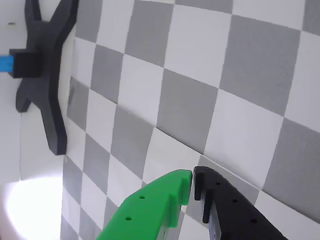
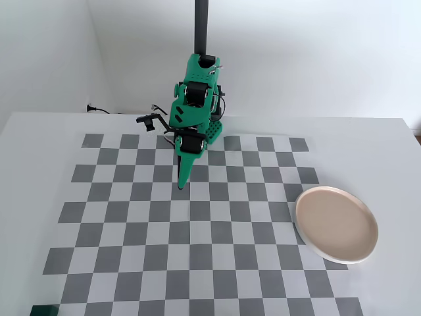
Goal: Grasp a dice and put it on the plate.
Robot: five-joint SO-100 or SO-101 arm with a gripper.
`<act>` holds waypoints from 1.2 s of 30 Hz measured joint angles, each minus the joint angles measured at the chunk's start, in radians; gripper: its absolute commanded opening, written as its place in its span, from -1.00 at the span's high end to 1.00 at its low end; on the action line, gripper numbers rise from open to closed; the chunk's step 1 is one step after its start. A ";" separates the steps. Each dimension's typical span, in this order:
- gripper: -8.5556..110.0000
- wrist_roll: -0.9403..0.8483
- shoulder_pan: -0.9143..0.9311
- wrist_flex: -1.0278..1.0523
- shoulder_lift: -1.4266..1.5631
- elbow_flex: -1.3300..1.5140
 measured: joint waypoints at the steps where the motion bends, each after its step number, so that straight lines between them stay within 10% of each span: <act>1: 0.93 -0.020 0.008 -0.009 0.000 0.000; 36: 0.86 -1.019 -0.084 -0.276 -0.012 -0.037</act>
